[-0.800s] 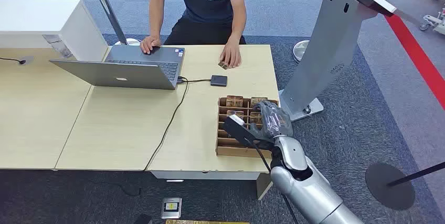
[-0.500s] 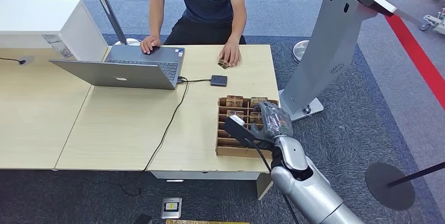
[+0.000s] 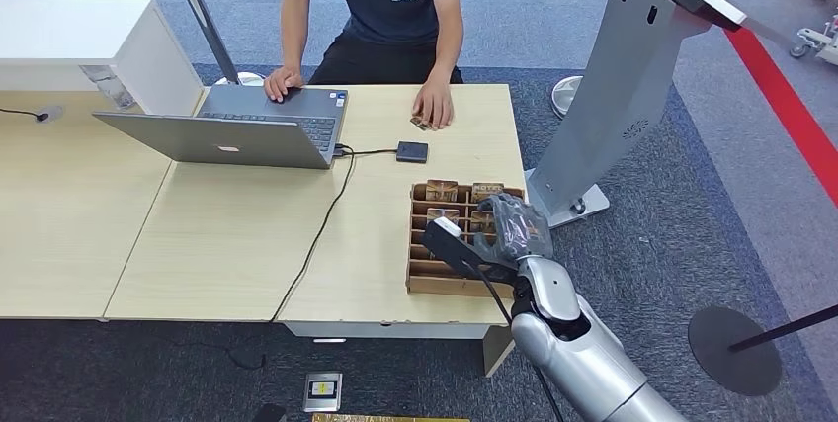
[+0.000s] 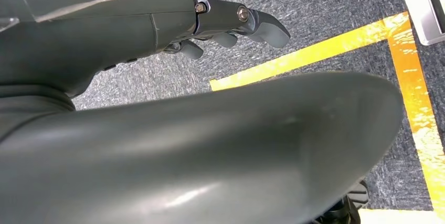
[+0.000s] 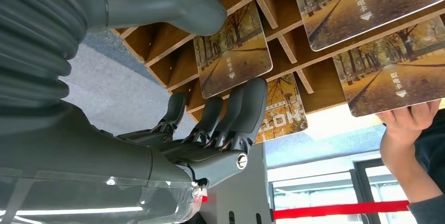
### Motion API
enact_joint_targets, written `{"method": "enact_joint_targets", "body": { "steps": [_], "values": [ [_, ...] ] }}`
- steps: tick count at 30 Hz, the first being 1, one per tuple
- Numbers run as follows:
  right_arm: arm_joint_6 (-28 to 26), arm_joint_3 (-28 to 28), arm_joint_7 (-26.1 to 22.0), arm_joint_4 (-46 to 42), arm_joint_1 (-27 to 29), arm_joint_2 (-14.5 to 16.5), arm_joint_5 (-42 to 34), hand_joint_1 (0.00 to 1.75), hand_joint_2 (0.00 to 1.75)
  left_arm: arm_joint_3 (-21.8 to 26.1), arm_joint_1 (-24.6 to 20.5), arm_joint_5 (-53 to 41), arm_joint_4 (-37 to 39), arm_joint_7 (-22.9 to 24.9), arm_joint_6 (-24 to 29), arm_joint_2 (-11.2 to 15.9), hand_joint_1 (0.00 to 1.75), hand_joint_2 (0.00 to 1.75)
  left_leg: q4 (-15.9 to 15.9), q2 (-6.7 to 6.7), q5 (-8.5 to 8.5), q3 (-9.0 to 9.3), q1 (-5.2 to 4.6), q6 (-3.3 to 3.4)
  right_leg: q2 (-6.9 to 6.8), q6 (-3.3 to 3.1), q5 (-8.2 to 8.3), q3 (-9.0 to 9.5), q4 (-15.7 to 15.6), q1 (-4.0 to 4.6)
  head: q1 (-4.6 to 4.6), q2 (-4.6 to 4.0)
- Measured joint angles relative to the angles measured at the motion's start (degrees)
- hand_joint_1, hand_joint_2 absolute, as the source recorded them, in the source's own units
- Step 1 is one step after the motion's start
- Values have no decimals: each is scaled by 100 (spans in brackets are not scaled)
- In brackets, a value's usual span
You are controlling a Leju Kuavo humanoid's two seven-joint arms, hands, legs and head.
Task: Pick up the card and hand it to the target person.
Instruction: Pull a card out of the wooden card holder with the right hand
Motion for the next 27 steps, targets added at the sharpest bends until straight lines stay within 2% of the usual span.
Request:
{"method": "enact_joint_targets", "body": {
  "steps": [27],
  "values": [
    [3, 0, 0, -2, -1, -6, 0, 110, 175, 0, -1, -2, 0, 0, -3, 0, 0, 0, 0, 0, 0, 0, 0, 0, 0, 0, 0, 0, 0, 0, 0, 0]
  ]
}}
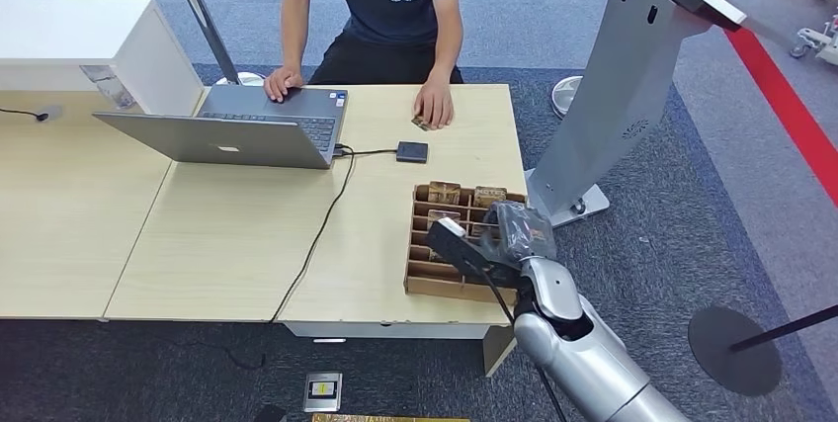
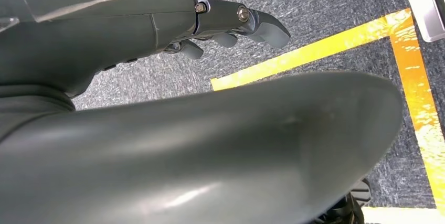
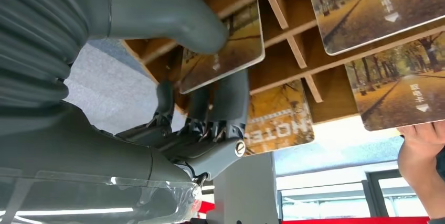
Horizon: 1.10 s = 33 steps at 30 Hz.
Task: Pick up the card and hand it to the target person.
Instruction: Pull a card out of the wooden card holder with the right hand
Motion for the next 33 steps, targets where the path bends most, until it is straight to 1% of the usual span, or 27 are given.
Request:
{"method": "enact_joint_targets", "body": {
  "steps": [6, 9, 13, 14, 15, 24, 28, 33],
  "values": [
    [13, 0, 7, -13, 1, -17, 0, 116, 175, 0, 0, -3, 0, 10, -5, 0, 0, 0, 0, 0, 0, 0, 0, 0, 0, 0, 0, 0, 0, 0, 1, -1],
    [13, -2, 12, -14, 1, -21, 0, 130, 175, 0, 0, -9, 0, 14, -11, 0, 0, 0, 0, 0, 0, 0, 0, 0, 0, 0, 0, 0, 0, 0, 1, 0],
    [11, -5, 15, -32, 0, -27, 2, 156, 175, 0, -1, -22, 0, 15, -18, 0, 0, 175, 0, 0, 0, 1, 0, 0, 0, 0, 0, 0, 0, 0, 1, 0],
    [9, -7, 13, -43, 0, -29, 6, 161, 175, -1, -1, -29, 0, 13, -18, 0, 0, 175, 0, 0, 0, 1, 0, 0, 0, 0, 0, 0, 0, 0, 1, 0],
    [5, -7, 9, -54, 1, -30, 12, 162, 175, -2, -2, -38, 0, 7, -15, 0, 0, 175, 0, 0, 0, 1, 0, 0, 0, 0, 0, 0, 0, 0, 1, -1],
    [-74, -8, -103, -103, 24, -49, 68, 162, 175, -31, -14, -90, 0, -86, 111, 0, 0, 175, 0, 0, 1, 1, 0, -1, 0, 0, 1, 0, 0, 0, 1, 0],
    [-215, -12, -317, -227, 11, -52, 61, 162, 175, -31, -15, -48, 0, -89, 87, 0, 0, 175, 0, 0, 1, 0, 0, -1, 0, 0, 1, 0, 1, 0, 1, 0],
    [-267, -21, -577, -442, -150, -48, -162, 162, 175, -31, -31, -84, 0, -79, 14, 0, 0, 175, 0, 1, 1, 0, 0, -1, 0, 0, 1, 0, 1, 0, 1, 0]
  ]
}}
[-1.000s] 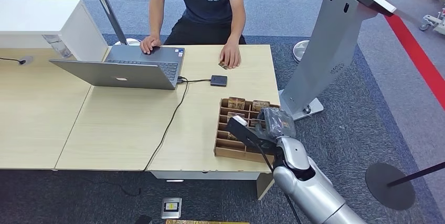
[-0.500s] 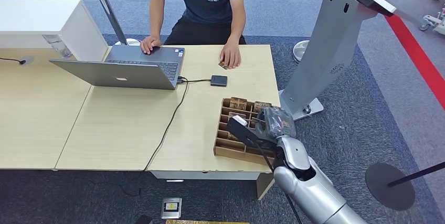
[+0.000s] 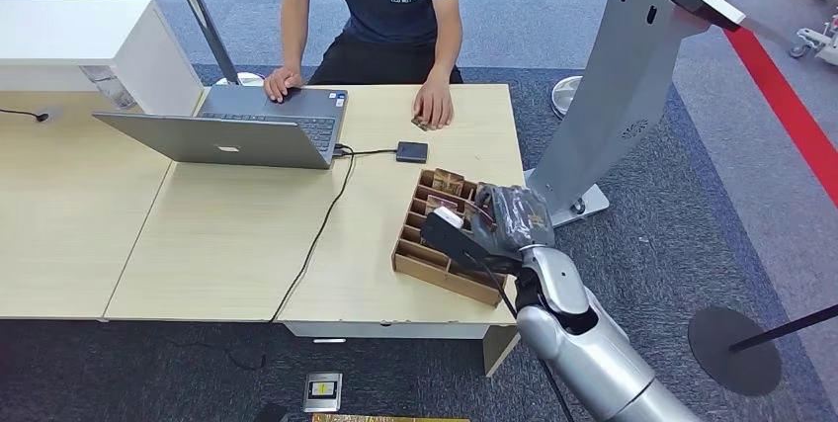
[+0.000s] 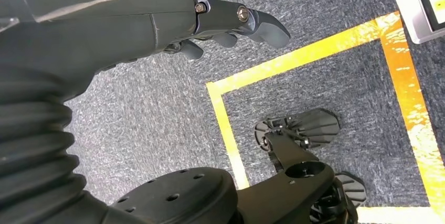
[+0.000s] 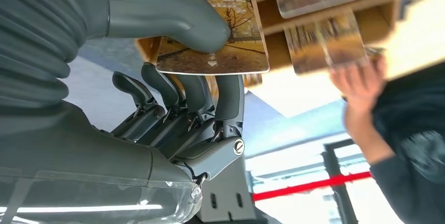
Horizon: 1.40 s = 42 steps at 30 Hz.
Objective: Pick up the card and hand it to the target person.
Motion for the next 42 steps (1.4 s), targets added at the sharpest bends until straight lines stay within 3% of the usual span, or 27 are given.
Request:
{"method": "enact_joint_targets", "body": {
  "steps": [7, 16, 22, 28, 34, 38, 40, 42],
  "values": [
    [24, 9, -314, -43, -618, 128, -381, 162, 175, -5, -81, -75, 0, 81, -89, 0, 0, 175, 0, -1, 5, -1, 0, -5, 0, -3, 3, 0, 2, 0, 1, 0],
    [-170, 101, -719, 639, -1283, 434, -465, 162, 175, -109, -172, -140, 0, 135, -136, -4, 0, 175, 0, -2, 5, -7, 1, -6, 0, -3, 3, -3, 5, 0, 1, 0],
    [-1037, 220, -1395, 2036, -1916, 866, -76, 162, 175, -165, -249, -183, 0, 147, -174, -25, 0, 175, 0, -4, 7, -7, 1, -8, -1, -3, 3, -3, 6, 0, 1, 0],
    [-1984, 343, -1688, 3167, -2328, 1190, 436, 162, 175, -261, -304, -261, 0, 147, -228, -47, 0, 175, 0, -4, 8, -7, 1, -8, -1, -4, 3, -3, 6, 0, 1, 0],
    [-2190, 420, -1764, 3864, -2575, 1372, 578, 162, 175, -308, -329, -295, 0, 147, -270, -70, 0, 175, 1, -4, 8, -6, 0, -8, -1, -3, 3, -4, 5, 0, 1, 0],
    [-2219, 454, -1739, 4163, -2647, 1463, 644, 0, 175, -350, -334, -335, 0, 131, -275, -81, 0, 175, 1, -4, 8, -4, 0, -9, -1, -3, 3, -4, 5, 0, 0, 0],
    [-2230, 468, -1735, 4289, -2675, 1495, 681, 0, 175, -382, -339, -376, 0, 112, -275, -85, 0, 175, 2, -4, 8, -4, 1, -9, -1, -4, 3, -4, 5, 0, 1, 0],
    [-2236, 480, -1736, 4394, -2695, 1522, 706, 0, 175, -412, -344, -400, 0, 107, -276, -90, 0, 87, 2, -4, 8, -3, 1, -9, -1, -4, 3, -4, 5, 0, 1, 0]
  ]
}}
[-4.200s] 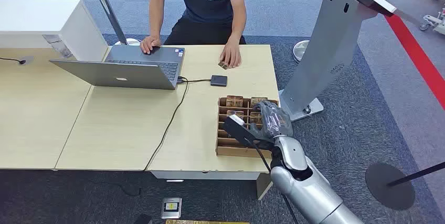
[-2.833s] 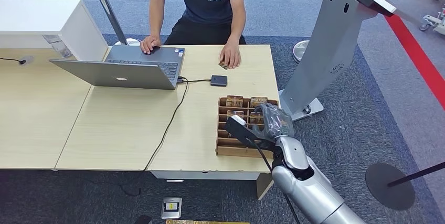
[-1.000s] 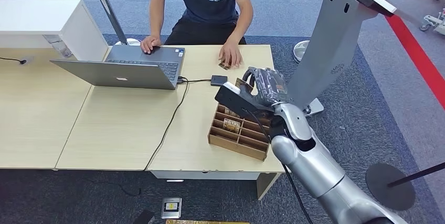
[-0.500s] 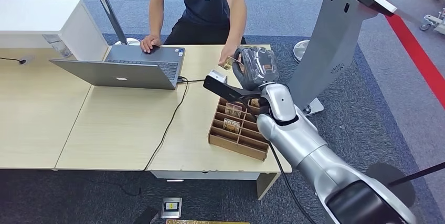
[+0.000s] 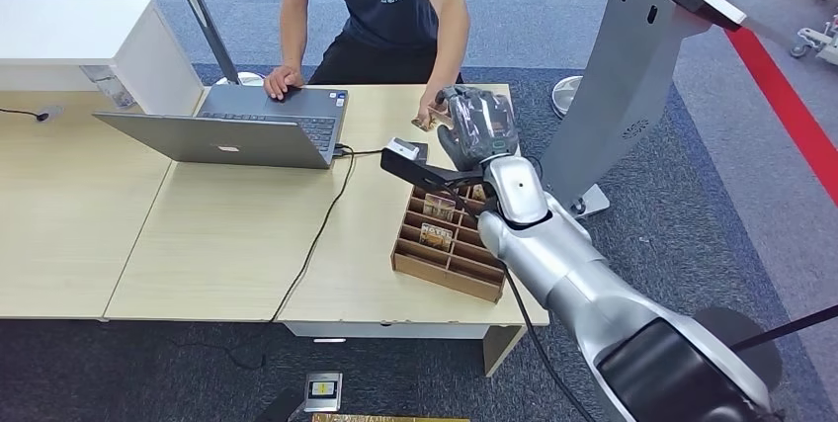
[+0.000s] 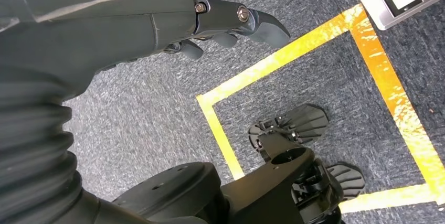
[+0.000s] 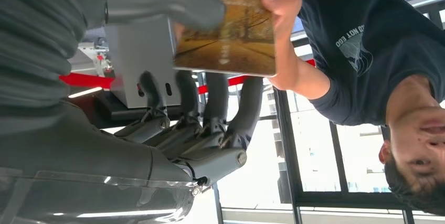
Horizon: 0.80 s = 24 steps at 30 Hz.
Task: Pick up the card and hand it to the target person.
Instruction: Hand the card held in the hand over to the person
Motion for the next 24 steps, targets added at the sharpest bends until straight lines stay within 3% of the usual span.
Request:
{"method": "enact_joint_targets", "body": {
  "steps": [2, 8, 13, 18, 23, 24],
  "values": [
    [-15, 10, -6, 80, -10, 20, 2, 0, 175, -14, -4, 15, 0, -7, 4, -4, 0, 0, 0, 0, 0, 0, 0, 0, 0, 0, 0, 0, 0, 0, 0, 0],
    [-146, 6, -185, 237, -18, 42, -131, 0, 175, -19, -8, 134, 0, -13, 41, -9, 0, 0, 0, 0, 0, 1, 0, 0, 0, 0, 0, 0, 0, 0, 0, -1],
    [-75, -218, -768, 164, 74, 30, -1252, 0, 175, -19, 19, 276, 0, -62, 139, -11, 0, 0, 0, 1, 0, 3, 0, 0, 0, 0, 0, 1, -1, 0, 0, 0],
    [831, -612, -1068, -501, 612, -164, -3085, 0, 175, -19, 106, 385, 0, -143, 266, -11, 0, 0, 1, 0, -1, 5, 0, 0, 0, 0, 0, 2, -4, 0, 0, -1],
    [1968, -1124, -1390, -1564, 1406, -691, -5242, 0, 175, -16, 205, 448, 0, -227, 367, -10, 0, 0, 3, -2, -3, 7, -3, 3, 0, 1, 0, 5, -10, 0, 0, 0],
    [2117, -1242, -1439, -1811, 1594, -828, -5543, 0, 131, -15, 227, 467, 0, -249, 373, -9, 0, 0, 3, -2, -4, 7, -3, 5, -1, 1, 0, 6, -11, 0, 1, 0]
  ]
}}
